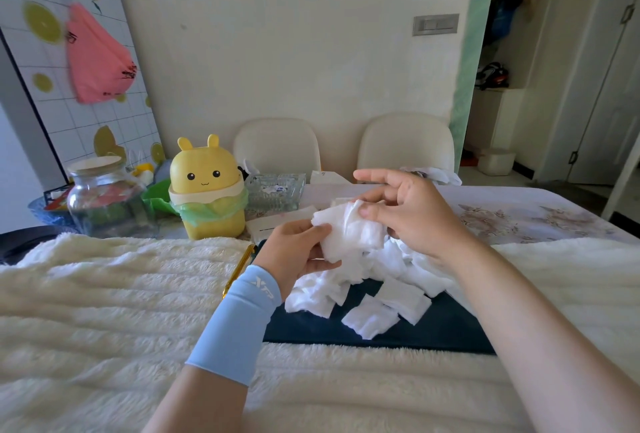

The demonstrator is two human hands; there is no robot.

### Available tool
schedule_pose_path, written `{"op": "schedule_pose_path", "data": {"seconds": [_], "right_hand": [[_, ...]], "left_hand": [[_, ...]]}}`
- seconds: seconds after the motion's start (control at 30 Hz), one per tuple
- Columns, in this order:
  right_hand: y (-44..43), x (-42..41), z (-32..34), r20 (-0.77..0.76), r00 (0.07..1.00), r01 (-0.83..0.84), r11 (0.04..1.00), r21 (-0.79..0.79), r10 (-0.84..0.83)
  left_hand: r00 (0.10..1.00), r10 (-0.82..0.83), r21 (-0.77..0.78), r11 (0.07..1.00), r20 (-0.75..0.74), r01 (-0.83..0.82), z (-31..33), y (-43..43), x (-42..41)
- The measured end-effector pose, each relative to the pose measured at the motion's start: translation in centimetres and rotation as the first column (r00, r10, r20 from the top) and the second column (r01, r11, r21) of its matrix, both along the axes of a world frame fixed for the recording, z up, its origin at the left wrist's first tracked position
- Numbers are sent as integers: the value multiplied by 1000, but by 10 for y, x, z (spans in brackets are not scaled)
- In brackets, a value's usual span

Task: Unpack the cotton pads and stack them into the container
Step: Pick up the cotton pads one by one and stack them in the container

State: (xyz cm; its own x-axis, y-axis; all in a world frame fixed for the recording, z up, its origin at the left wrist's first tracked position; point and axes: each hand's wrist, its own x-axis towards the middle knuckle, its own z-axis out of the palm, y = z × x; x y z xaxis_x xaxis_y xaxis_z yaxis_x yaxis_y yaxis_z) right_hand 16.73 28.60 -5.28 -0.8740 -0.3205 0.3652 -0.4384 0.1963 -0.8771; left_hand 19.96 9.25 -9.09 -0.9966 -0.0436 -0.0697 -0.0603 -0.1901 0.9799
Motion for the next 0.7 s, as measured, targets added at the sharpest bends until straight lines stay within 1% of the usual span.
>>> {"op": "schedule_pose_path", "data": {"seconds": [0.07, 0.13, 0.23, 0.33, 0.47, 0.5, 0.57, 0.6, 0.63, 0.7], "right_hand": [[2, 4, 6, -42, 998, -50, 999, 17, 51], [2, 8, 9, -54, 991, -117, 992, 41, 120], [-5, 9, 5, -48, 981, -180, 976, 121, 187], [-8, 6, -3, -93, 985, -128, 979, 158, 144], [-7, 2, -8, -186, 979, -40, 977, 210, 80], [-7, 0, -9, -201, 978, -10, 975, 222, 56], [-5, -3, -11, -233, 972, 73, 954, 291, -4], [-4, -3, -11, -230, 973, 101, 936, 338, -22], [-3, -3, -11, -196, 980, 94, 923, 372, -21], [-1, -3, -10, -69, 997, -3, 929, 371, 31]], "left_hand": [[1000, -7, -99, 995, -15, 6, -2, -1, -1], [998, -63, -169, 984, -29, 57, -3, -1, 0], [984, -174, -188, 969, -47, 162, -1, 2, 4], [974, -222, -156, 965, -56, 211, -1, 3, 6], [977, -214, -10, 977, -12, 214, 2, 5, 4], [974, -227, -20, 974, -21, 227, 2, 4, 3], [964, -257, -130, 960, -62, 248, 0, 3, 2], [963, -258, -182, 953, -80, 240, -1, 3, 2], [965, -248, -216, 950, -88, 225, -2, 2, 2], [971, -219, -267, 945, -97, 186, -3, 1, 2]]}}
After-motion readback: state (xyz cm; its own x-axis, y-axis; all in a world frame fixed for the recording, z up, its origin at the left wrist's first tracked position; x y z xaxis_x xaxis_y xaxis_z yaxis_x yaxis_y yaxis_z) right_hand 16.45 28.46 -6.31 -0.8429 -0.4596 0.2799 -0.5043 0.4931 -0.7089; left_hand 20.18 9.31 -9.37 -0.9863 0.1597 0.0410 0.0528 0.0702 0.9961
